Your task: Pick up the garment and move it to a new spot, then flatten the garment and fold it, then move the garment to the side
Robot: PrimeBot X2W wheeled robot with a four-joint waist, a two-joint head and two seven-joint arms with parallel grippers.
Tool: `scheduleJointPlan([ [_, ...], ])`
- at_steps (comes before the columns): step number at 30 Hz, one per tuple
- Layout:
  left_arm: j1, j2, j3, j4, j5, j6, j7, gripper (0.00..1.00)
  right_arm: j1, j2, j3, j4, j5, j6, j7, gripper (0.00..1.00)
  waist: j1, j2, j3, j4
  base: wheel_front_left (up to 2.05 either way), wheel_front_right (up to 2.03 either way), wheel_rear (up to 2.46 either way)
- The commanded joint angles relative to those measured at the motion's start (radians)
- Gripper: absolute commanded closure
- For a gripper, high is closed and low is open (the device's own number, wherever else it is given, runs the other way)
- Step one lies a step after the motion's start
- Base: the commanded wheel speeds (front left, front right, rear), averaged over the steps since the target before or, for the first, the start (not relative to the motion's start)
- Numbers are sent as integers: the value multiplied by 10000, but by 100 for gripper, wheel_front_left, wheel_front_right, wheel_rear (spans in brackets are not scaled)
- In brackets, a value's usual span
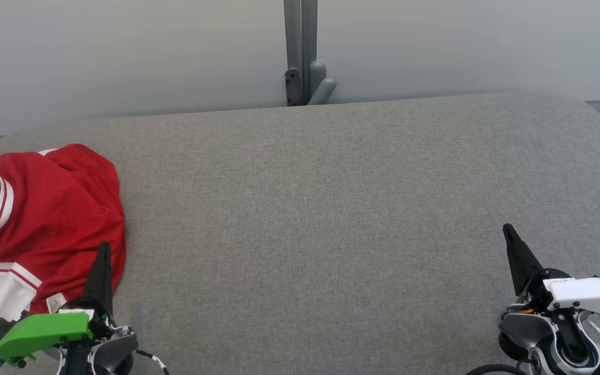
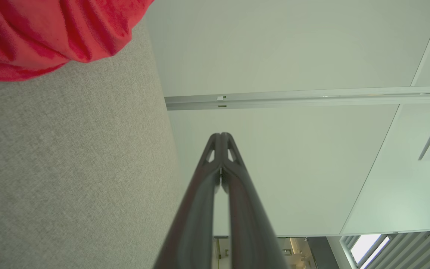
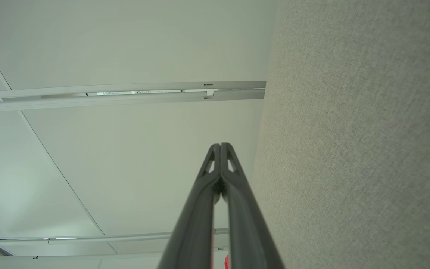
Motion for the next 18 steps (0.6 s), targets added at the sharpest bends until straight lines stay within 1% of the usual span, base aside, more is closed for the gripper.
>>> scheduleJointPlan([
  [1,-169,64,5,-9,-23,-43,32,100,-50,-19,16,14,80,4,12,100,0,119,0,0,0,0,0],
  [18,-170,64,5,-9,-23,-43,32,100,-50,-19,16,14,80,4,12,100,0,119,0,0,0,0,0],
])
